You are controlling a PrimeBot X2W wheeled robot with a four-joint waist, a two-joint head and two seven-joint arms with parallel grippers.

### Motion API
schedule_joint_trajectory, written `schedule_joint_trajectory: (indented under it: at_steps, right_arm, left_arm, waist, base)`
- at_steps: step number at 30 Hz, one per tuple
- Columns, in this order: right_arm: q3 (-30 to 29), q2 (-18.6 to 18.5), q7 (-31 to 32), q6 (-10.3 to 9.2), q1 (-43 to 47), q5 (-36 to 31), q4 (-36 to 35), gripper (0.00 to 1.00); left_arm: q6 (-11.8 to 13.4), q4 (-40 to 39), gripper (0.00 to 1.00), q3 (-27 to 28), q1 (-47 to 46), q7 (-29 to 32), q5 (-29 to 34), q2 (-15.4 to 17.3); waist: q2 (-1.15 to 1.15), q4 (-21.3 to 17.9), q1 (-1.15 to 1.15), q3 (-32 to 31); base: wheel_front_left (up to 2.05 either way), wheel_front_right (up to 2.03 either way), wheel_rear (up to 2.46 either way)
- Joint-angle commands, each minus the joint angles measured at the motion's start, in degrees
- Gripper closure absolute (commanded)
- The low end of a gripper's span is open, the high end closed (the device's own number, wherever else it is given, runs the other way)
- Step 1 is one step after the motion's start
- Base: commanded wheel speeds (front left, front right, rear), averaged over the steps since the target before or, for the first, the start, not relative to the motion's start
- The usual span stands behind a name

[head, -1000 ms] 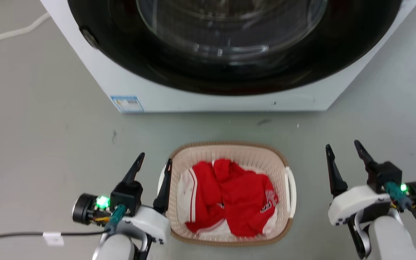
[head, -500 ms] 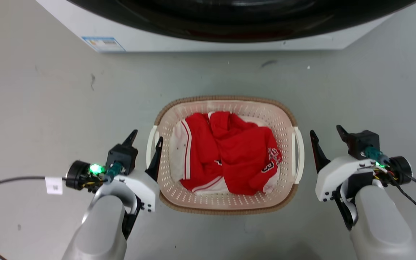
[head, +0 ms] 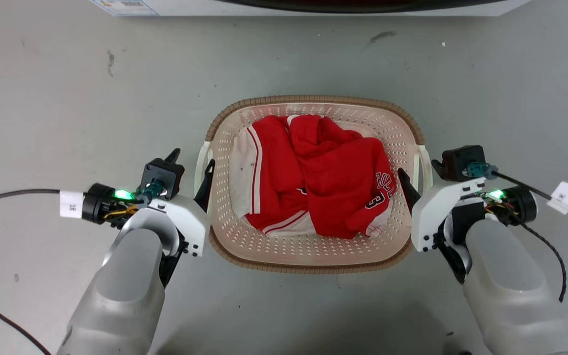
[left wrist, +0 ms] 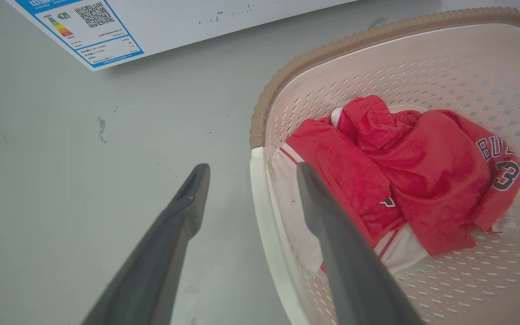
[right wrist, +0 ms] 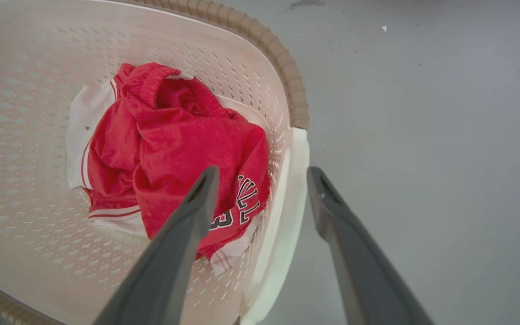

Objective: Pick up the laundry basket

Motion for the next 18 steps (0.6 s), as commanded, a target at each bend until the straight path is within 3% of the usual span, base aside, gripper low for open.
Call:
schedule_joint_trajectory:
  at_steps: [1,10,18]
  right_arm:
    - [-0.2,-0.2,0.3,-0.04,-1.0,0.1,0.4,0.0]
    - [-2.7,-0.1,2.2,-0.04,-4.8,-1.9,4.7,0.0]
    - [-1.7,-0.1,4.2,-0.04,-7.2,-1.3,7.0,0.0]
  left_arm:
    - [-0.2,0.4,0.0,-0.2,-0.9,-0.2,-0.2,0.2]
    - [-0.3,8.3,0.0,-4.4,-5.8,-0.2,-2.2,-0.1]
    - [-0.3,15.9,0.0,-11.7,-10.2,1.7,-8.4,-0.9]
  waist:
    - [0.0,0.0,-0.01,0.4]
    - [0.0,0.5,-0.01,2.8]
    - [0.0,0.9,-0.01,4.7]
  base:
    - [0.0,0.0,0.0]
    - [0.0,0.0,0.0]
    - [0.0,0.0,0.0]
